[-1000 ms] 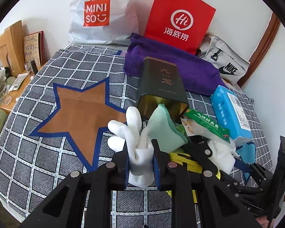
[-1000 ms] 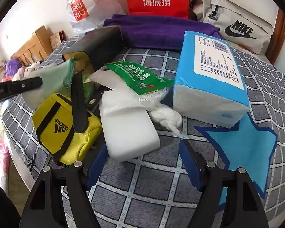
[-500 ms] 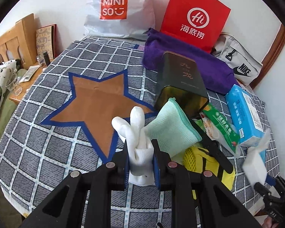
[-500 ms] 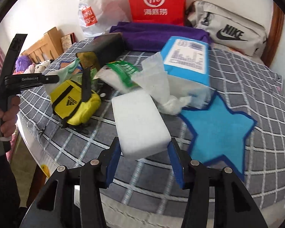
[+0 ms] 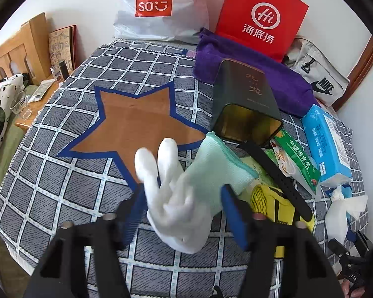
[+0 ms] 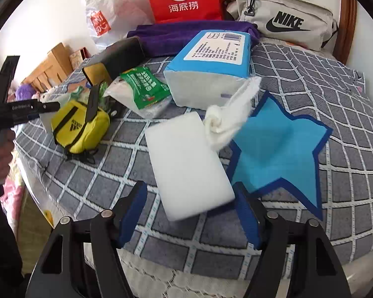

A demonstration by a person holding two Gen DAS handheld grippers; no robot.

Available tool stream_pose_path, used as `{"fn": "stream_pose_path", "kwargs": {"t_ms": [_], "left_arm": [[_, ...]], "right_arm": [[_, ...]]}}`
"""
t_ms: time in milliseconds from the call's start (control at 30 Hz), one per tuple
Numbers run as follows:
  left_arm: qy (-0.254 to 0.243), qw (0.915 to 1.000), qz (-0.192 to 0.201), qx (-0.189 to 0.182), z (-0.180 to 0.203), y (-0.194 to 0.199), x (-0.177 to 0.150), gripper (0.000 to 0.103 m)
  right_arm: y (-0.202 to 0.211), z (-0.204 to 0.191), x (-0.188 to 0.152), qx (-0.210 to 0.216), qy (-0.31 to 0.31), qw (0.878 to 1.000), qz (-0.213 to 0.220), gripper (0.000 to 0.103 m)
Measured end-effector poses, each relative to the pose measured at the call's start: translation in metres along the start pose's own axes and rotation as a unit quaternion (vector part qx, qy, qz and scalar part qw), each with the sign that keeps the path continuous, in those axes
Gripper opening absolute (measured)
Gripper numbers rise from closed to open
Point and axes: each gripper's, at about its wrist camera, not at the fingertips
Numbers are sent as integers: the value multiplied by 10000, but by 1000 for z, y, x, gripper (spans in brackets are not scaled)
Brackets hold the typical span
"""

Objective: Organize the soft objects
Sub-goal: 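Grasp the white glove with the left gripper while the right gripper reaches toward the white sponge, then grasp and lift the white sponge block with the right gripper while the left gripper holds the glove up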

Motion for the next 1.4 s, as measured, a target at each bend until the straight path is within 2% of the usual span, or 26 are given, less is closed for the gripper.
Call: {"fn": "stream_pose_path", "kwargs": {"t_ms": [67, 133, 167, 200, 233, 267, 300, 433, 567, 767, 967, 1133, 1400], "left_arm": [[33, 9999, -87, -42, 2, -9, 2, 63], [82, 9998, -136, -91, 3, -16, 3, 63], [103, 9998, -155, -95, 3, -20, 3, 58], [102, 9998, -144, -107, 3, -23, 3, 50], [115, 9998, -140, -131, 3, -24, 4, 32], [139, 9996, -143, -221, 3, -24, 4, 23], [145, 9992, -146, -339, 3, -23, 5, 21], [40, 9998, 77, -157, 8, -6, 9, 19], [95, 9990, 259, -343, 5, 14, 16, 19], [-128, 9982, 536, -246, 15, 40, 32, 19], [-266, 9968, 689, -310, 28, 57, 49, 19], [-375, 9957, 760, -371, 40, 64, 62, 19], [-467, 9952, 762, -390, 58, 59, 81, 19]], "right_arm": [[-5, -2, 2, -51, -15, 10000, 0, 70], [-6, -5, 3, -189, 100, 9997, 78, 59], [-6, -7, 4, -214, 148, 9996, 92, 59], [-4, -7, 4, -160, 183, 9996, 104, 59], [-3, -7, 6, -42, 204, 9997, 122, 59], [2, -8, 7, 137, 197, 9996, 173, 59], [6, -8, 9, 221, 192, 9993, 232, 59], [27, -17, 18, 497, 196, 9967, 603, 59], [43, -22, 30, 451, 184, 9948, 899, 59], [50, -17, 51, 250, -77, 9945, 1012, 59], [68, -18, 74, 411, -186, 9909, 1268, 59], [81, -13, 95, 579, -340, 9877, 1410, 60], [79, 1, 126, 357, -566, 9879, 1396, 60]]}}
Point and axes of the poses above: each gripper's, at about its wrist camera, not at the fingertips, and y roughly against the way its jaws point, z to its right, x to its top, and after that the axes turned 3 degrees about -z, right-handed
